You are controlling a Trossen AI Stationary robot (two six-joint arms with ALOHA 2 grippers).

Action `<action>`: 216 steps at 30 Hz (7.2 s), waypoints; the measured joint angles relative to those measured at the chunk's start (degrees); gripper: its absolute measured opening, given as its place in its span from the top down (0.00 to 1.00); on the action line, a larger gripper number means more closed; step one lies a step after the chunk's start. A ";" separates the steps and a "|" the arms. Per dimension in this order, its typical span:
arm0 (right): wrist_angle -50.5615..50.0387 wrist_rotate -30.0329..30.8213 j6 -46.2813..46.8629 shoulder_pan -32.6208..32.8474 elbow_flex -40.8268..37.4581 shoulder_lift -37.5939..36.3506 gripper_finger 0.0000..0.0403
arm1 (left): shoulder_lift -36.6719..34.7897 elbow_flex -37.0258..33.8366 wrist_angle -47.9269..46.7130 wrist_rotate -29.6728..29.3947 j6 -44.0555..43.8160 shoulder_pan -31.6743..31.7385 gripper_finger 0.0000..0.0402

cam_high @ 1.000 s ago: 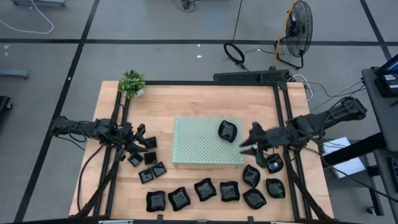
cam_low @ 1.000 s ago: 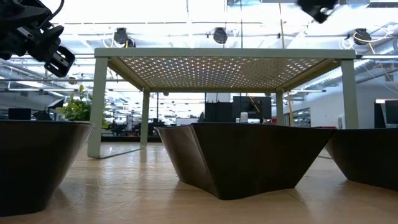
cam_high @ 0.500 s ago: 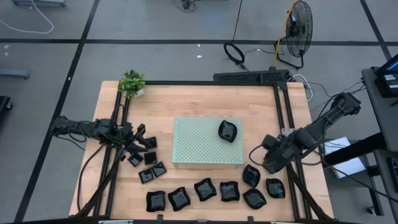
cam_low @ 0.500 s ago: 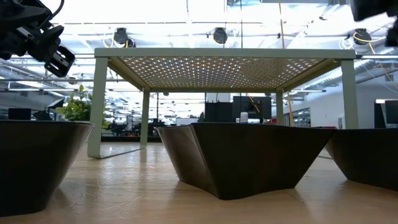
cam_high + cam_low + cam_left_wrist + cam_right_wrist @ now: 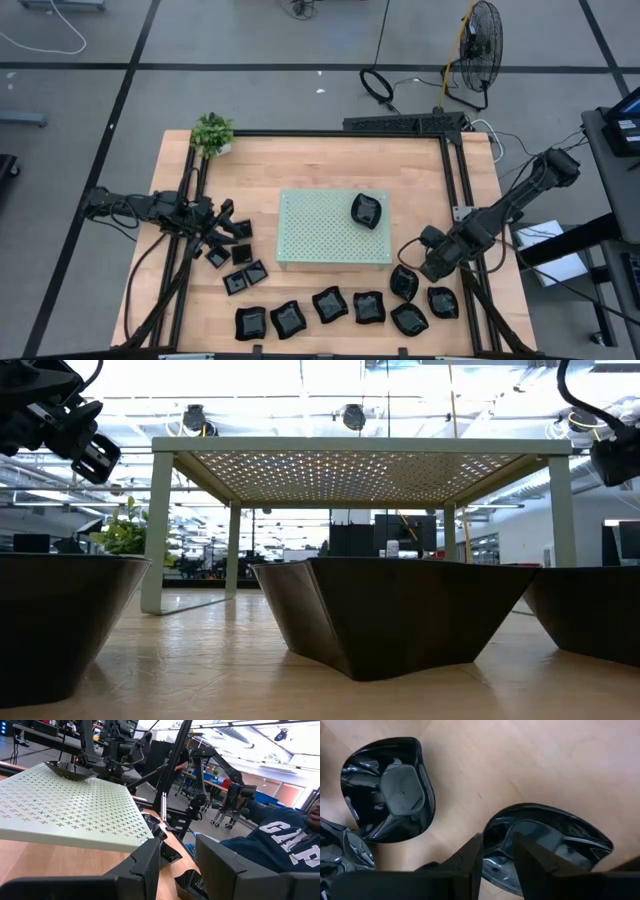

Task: Pick & Place Mini shaped plates
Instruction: Stack the leaf-shaped plate on top of the leaf-shaped plate on the shelf

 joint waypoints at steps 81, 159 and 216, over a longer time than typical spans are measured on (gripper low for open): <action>4.93 36.42 -17.24 -4.68 -1.89 5.07 1.00 | -0.02 0.00 0.00 -0.01 0.00 0.00 0.68; 64.48 56.36 -98.95 -2.63 32.19 17.49 1.00 | 0.00 0.00 0.00 0.00 0.00 0.02 0.68; -17.10 42.05 -50.14 -14.86 55.95 38.14 1.00 | -0.02 0.00 0.00 0.01 -0.02 0.00 0.68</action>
